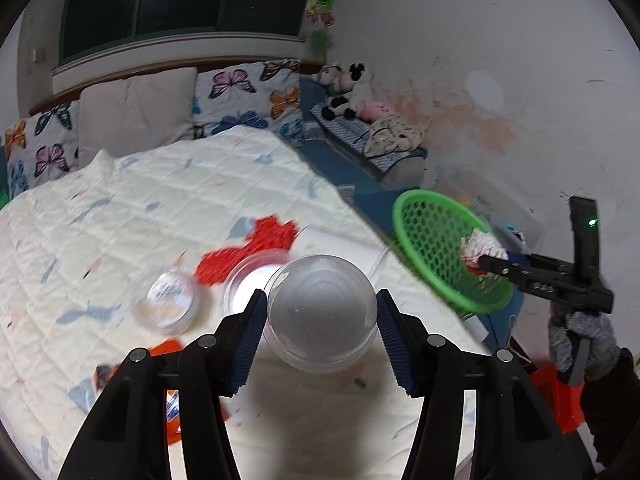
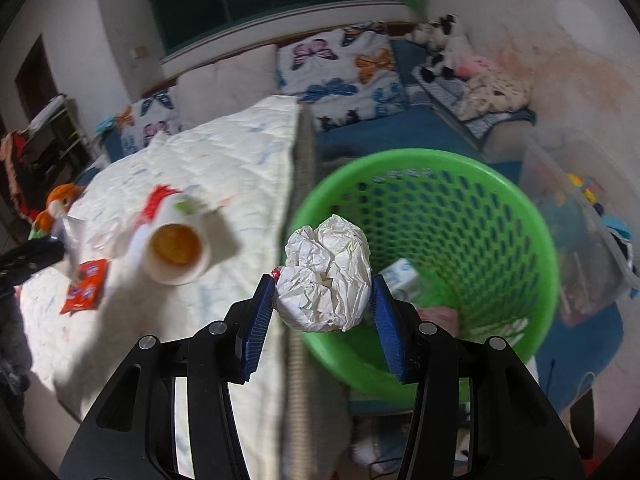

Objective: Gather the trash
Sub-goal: 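Carry tissue and clear cup over the green basket and open both tools to drop them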

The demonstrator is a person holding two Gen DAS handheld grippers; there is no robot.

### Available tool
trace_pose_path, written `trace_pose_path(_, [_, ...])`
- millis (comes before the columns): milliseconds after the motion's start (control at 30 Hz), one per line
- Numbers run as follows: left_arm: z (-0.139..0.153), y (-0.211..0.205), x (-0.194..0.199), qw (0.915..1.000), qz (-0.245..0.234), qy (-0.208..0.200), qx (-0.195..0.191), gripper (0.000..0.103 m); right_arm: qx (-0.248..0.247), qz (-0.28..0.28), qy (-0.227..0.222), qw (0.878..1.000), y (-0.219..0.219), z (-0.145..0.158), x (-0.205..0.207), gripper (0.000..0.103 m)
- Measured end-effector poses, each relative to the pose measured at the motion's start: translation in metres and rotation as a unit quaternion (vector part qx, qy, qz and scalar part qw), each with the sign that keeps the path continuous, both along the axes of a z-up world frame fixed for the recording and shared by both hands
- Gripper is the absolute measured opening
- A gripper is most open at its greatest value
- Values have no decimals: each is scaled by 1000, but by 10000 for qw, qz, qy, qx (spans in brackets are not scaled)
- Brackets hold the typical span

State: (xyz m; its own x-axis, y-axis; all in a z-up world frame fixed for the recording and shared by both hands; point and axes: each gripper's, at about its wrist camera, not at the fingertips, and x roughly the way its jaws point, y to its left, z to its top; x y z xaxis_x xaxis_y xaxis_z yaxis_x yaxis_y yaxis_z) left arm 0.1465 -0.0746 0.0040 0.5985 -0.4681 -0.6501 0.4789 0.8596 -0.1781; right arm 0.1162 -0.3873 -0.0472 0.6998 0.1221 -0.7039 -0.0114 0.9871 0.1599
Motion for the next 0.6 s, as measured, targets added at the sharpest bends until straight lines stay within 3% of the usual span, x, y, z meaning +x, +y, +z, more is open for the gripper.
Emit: trace_pose_path(600, [21,-100,27,9980,-635,-20,-8,54,-16,-622,196,9979,-61,-19,25,57])
